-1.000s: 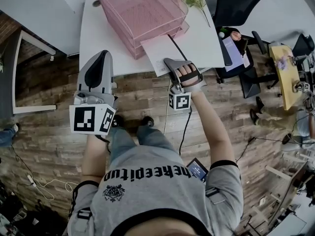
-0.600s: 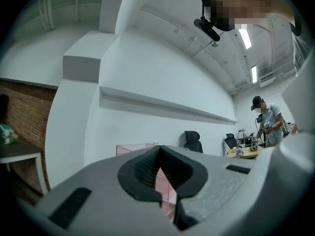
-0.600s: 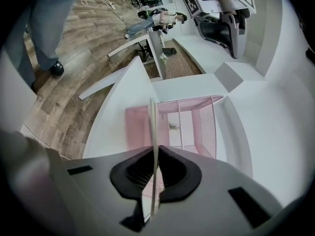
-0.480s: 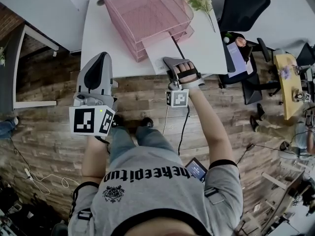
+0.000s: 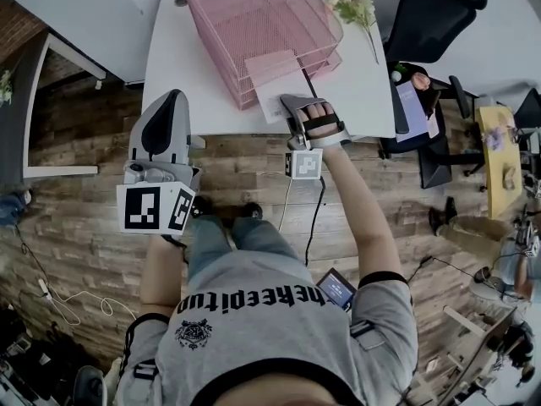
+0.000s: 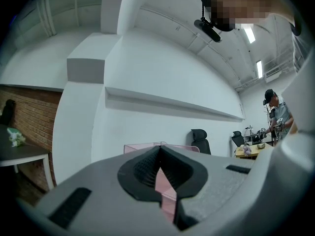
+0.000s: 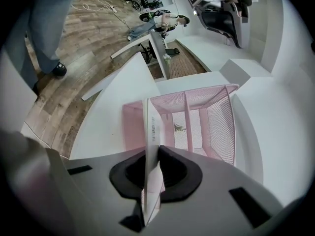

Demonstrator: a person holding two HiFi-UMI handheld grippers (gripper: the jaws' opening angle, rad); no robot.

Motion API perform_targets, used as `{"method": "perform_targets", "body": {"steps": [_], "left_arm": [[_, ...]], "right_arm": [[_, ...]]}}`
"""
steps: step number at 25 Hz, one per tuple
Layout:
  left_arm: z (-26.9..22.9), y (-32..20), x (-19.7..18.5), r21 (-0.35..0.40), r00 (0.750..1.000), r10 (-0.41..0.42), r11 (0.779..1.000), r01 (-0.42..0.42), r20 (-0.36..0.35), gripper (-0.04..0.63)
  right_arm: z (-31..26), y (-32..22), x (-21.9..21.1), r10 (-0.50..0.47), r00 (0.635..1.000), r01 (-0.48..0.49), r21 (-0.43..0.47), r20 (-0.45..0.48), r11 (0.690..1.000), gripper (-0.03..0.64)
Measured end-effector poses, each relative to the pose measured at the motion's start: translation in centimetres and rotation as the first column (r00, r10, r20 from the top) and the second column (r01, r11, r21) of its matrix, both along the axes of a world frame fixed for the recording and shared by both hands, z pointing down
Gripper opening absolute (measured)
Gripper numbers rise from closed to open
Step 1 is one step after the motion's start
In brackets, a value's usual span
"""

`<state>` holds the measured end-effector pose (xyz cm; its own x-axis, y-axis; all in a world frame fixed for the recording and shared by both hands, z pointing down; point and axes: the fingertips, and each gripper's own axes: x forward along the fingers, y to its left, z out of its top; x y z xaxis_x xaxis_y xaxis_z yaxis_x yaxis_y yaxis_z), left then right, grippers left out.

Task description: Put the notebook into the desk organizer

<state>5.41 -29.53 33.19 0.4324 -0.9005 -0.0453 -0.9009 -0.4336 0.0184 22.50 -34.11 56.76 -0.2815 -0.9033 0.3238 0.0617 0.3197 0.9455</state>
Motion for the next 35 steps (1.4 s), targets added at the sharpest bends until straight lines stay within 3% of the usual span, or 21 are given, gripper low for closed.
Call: {"method": "perform_targets", "body": {"steps": [20,27,35], "left_arm": [[0.2,-1.7,-1.6,-0.006,0.998,-0.054,0.999,0.054,0.021,0.003],[0.3,-2.2,-1.7,-0.008,0.998,-0.054,0.999,0.054,0.022,0.003],[0.3,-2.5,-1.5,-0.008,0.999,-0.047,0.999,0.047,0.022,0.003]], "right_arm": [[1.4,-3.8,-1.1,-0.03,0.999,0.029,-0.05,-0.03,0.998,0.046],[1.0,-4.3,-1.4,-0.035,0.999,0.035,-0.073,-0.002,0.997,0.064],[1.2,-3.3,-1.3,-0.062,0.998,0.066,-0.16,0.034,0.985,0.075]]}}
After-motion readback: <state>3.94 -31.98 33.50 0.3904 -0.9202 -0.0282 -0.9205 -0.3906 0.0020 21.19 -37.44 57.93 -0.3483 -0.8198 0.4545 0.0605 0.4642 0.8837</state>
